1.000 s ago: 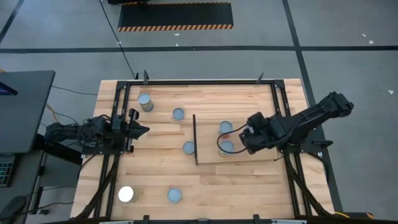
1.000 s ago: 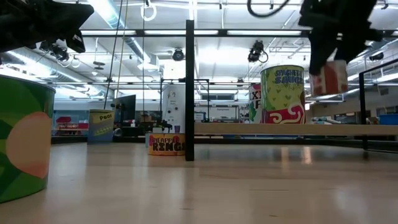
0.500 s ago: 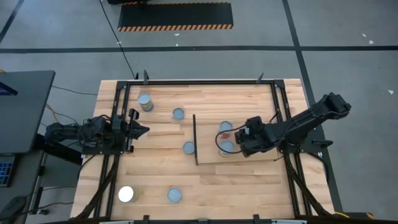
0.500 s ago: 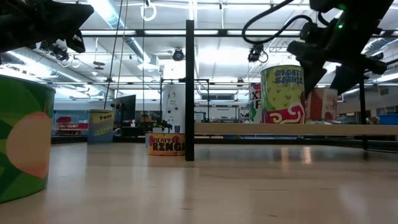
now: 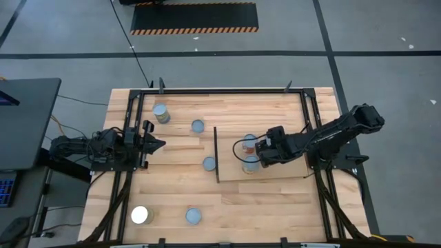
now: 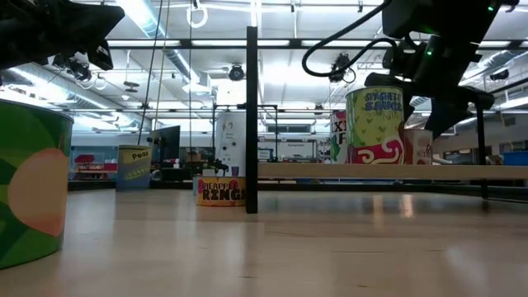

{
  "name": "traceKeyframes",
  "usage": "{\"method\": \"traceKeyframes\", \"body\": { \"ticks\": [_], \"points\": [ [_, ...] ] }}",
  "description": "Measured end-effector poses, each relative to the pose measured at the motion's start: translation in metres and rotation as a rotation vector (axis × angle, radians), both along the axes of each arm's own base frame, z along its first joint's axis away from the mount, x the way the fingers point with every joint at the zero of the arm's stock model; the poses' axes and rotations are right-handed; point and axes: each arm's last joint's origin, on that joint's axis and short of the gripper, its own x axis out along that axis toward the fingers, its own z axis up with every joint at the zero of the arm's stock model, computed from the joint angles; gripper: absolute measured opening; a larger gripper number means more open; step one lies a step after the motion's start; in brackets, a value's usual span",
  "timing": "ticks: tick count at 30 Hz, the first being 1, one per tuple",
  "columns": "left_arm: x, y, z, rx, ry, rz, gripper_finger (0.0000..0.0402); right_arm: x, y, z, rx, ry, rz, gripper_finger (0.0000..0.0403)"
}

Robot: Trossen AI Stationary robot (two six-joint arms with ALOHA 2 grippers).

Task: Pick and place cans onto a shelf
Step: Put the red can on the shelf aligned with the light red can

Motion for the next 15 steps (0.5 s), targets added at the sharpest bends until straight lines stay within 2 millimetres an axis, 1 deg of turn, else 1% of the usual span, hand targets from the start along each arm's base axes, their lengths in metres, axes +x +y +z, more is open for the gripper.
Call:
{"method": "traceKeyframes", "body": {
  "ticks": [7,15],
  "points": [
    [0.0000,0.0000,0.0000,0.000,0.000,0.000,0.0011,0.0016,-0.0007,0.0001,0.004,-0.013,-0.002,0.0340],
    [0.0000,0.0000,0.0000,0.000,0.000,0.000,0.0011,-0.0006,0.0027,0.0055,0.014,-0.037,0.015,0.0344]
  ]
}}
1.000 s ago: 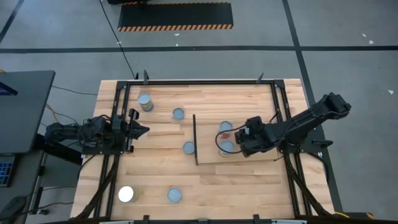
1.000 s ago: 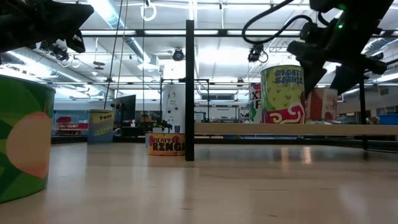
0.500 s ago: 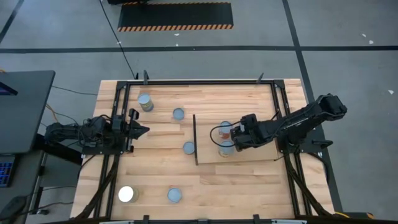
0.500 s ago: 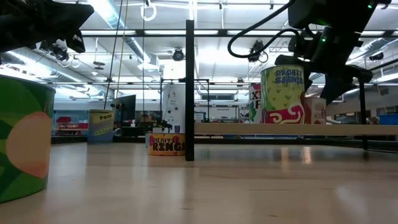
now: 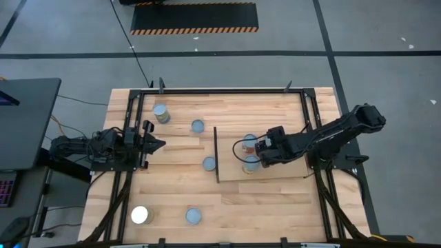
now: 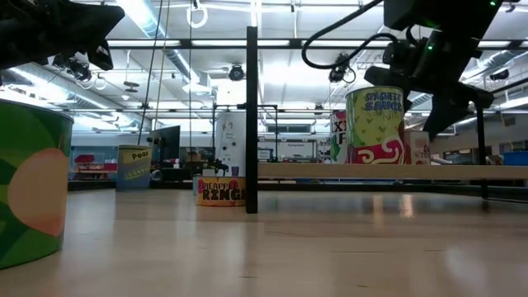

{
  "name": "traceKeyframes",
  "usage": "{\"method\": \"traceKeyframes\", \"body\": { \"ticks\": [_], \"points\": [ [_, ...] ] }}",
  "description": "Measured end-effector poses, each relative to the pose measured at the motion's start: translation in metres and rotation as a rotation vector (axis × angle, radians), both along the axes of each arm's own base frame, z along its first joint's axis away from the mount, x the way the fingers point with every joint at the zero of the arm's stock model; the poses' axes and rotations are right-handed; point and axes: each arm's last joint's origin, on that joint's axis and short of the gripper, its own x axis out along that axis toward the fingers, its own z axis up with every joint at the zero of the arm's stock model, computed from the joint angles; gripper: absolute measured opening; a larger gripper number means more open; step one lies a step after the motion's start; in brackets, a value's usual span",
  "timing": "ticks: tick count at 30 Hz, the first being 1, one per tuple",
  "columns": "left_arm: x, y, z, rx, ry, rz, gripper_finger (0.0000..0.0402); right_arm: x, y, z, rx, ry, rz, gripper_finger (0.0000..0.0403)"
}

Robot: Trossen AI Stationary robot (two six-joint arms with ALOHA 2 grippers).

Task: Pick and place cans onto a shelf
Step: Put the red can on the shelf aligned with the light red can

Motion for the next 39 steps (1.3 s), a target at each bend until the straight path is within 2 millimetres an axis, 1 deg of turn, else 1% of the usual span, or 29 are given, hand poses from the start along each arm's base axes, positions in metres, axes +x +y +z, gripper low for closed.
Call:
{"method": "traceKeyframes", "body": {
  "ticks": [10,16,26,33,39],
  "points": [
    [0.000,0.000,0.000,0.000,0.000,0.000,0.0011,0.003,0.008,0.011,0.064,0.022,0.071,0.0341],
    [0.000,0.000,0.000,0.000,0.000,0.000,0.0011,0.001,0.009,0.019,0.037,0.051,0.083,0.0340],
    [0.000,0.000,0.000,0.000,0.000,0.000,0.0011,0.007,0.010,0.019,0.004,0.044,0.153,0.0340],
    [0.000,0.000,0.000,0.000,0.000,0.000,0.0011,0.006,0.006,0.019,-0.023,0.097,0.190,0.0340],
    [0.000,0.000,0.000,0.000,0.000,0.000,0.0011,0.002,0.002,0.011,-0.030,0.129,0.179,0.0340]
  ]
}}
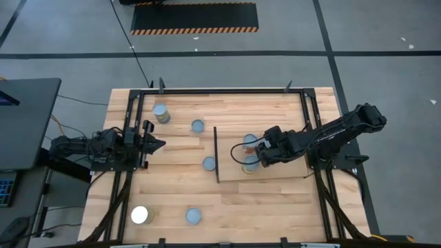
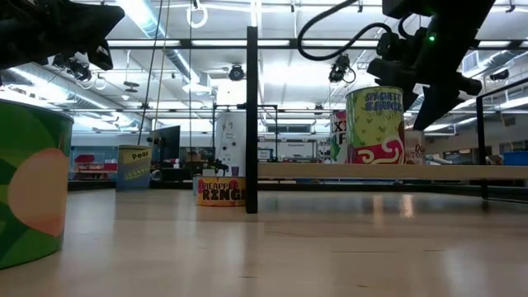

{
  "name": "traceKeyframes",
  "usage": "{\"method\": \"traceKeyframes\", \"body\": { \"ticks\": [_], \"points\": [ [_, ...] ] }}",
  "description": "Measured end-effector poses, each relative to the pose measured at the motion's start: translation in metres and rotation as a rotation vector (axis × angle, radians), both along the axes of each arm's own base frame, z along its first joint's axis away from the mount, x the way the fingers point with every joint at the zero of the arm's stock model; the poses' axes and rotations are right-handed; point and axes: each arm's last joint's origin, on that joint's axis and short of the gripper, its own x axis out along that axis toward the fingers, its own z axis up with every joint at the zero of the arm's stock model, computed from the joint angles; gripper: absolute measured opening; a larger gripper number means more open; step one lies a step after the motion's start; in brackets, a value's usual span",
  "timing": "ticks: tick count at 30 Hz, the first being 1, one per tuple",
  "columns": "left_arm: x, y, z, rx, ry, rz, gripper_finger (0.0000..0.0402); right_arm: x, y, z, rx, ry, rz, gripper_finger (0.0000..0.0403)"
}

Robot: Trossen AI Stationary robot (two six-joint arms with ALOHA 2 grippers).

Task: Pick and place cans onto a shelf
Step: Put the red can on the shelf aligned with the light red can, then move the orange can to the center of the table

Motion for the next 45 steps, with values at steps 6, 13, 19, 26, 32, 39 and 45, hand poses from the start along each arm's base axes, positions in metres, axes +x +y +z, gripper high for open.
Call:
{"method": "traceKeyframes", "body": {
  "ticks": [6,13,19,26,32,39,45],
  "points": [
    [0.000,0.000,0.000,0.000,0.000,0.000,0.0011,-0.001,0.000,0.000,0.001,0.008,0.001,0.0340],
    [0.000,0.000,0.000,0.000,0.000,0.000,0.0011,0.000,0.003,0.008,0.032,0.042,0.015,0.0340],
    [0.000,0.000,0.000,0.000,0.000,0.000,0.0011,0.002,0.005,0.014,0.033,0.027,0.028,0.0340],
    [0.000,0.000,0.000,0.000,0.000,0.000,0.0011,0.006,0.010,0.035,0.001,0.036,0.094,0.0340],
    [0.000,0.000,0.000,0.000,0.000,0.000,0.0011,0.013,0.020,0.073,-0.135,0.054,0.285,0.0340],
    [0.000,0.000,0.000,0.000,0.000,0.000,0.0011,0.032,0.031,0.114,-0.205,-0.060,0.509,0.0340],
    [0.000,0.000,0.000,0.000,0.000,0.000,0.0011,0.043,0.041,0.131,-0.250,-0.125,0.718,0.0340]
  ]
}}
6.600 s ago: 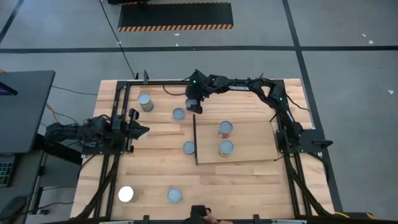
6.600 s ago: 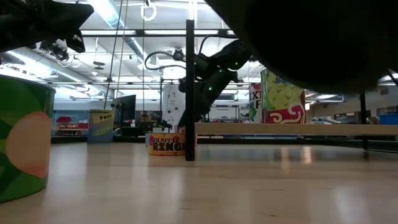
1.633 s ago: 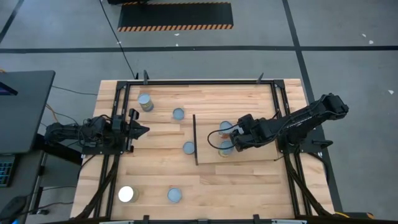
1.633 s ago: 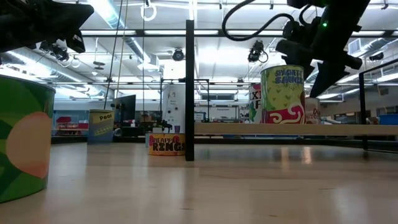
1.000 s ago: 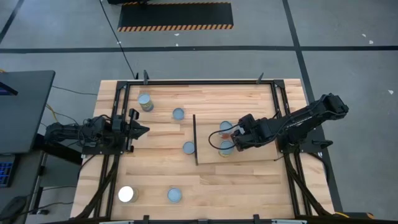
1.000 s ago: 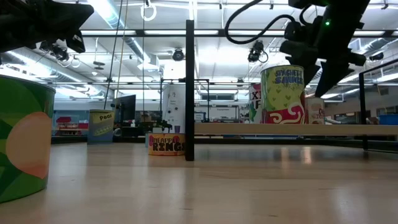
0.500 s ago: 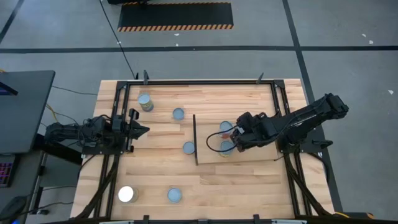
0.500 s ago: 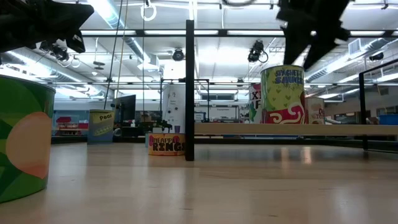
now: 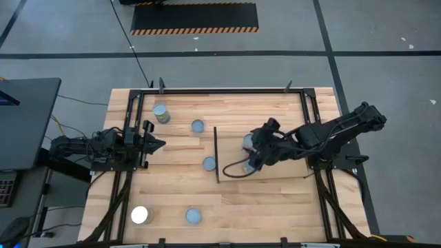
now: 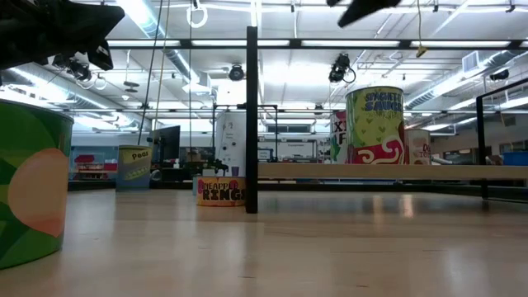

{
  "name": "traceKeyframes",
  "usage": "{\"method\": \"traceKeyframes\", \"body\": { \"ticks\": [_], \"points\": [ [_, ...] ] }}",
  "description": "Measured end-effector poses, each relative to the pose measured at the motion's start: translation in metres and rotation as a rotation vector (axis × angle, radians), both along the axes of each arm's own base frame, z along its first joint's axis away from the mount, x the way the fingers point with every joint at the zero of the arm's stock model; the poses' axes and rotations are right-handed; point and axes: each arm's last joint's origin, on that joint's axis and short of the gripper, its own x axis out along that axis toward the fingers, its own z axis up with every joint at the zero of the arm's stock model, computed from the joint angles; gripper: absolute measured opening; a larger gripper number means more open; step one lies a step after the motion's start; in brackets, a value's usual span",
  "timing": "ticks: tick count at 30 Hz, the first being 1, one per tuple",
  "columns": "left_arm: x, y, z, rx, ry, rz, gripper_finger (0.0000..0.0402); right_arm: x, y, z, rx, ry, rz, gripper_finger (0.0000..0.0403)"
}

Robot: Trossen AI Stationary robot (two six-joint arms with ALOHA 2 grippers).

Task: Pick and place cans onto a shelf
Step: Move the orange can to the center of the table

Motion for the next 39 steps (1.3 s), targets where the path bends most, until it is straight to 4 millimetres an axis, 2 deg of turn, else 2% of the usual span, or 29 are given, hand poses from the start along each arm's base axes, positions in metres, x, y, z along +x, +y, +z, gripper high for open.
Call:
{"method": "traceKeyframes", "body": {
  "ticks": [4,11,14,18,21,25,31,34,39],
  "points": [
    [0.000,0.000,0.000,0.000,0.000,0.000,0.0011,0.007,0.012,0.003,0.001,-0.013,0.226,0.0340],
    [0.000,0.000,0.000,0.000,0.000,0.001,0.0011,0.013,0.021,-0.010,-0.083,0.013,0.530,0.0340],
    [0.000,0.000,0.000,0.000,0.000,0.001,0.0011,0.016,0.016,-0.018,-0.094,0.018,0.594,0.0340],
    [0.000,0.000,0.000,0.000,0.000,0.000,0.0011,0.015,0.006,-0.028,-0.114,0.052,0.581,0.0333],
    [0.000,0.000,0.000,-0.004,-0.002,-0.001,0.0011,0.001,0.001,-0.033,-0.077,0.084,0.553,0.0327],
    [-0.001,0.000,0.002,-0.097,-0.024,-0.033,0.0011,-0.027,0.007,-0.035,-0.038,0.058,0.561,0.0319],
    [-0.008,0.000,0.017,-0.162,-0.204,-0.075,0.0011,-0.069,0.014,-0.048,-0.051,-0.001,0.534,0.0314],
    [-0.007,-0.002,0.022,-0.169,-0.247,-0.133,0.0011,-0.081,0.016,-0.056,-0.052,-0.026,0.536,0.0314],
    [0.004,-0.010,0.026,-0.146,-0.264,-0.225,0.0011,-0.085,0.021,-0.064,-0.058,-0.038,0.570,0.0313]
  ]
}}
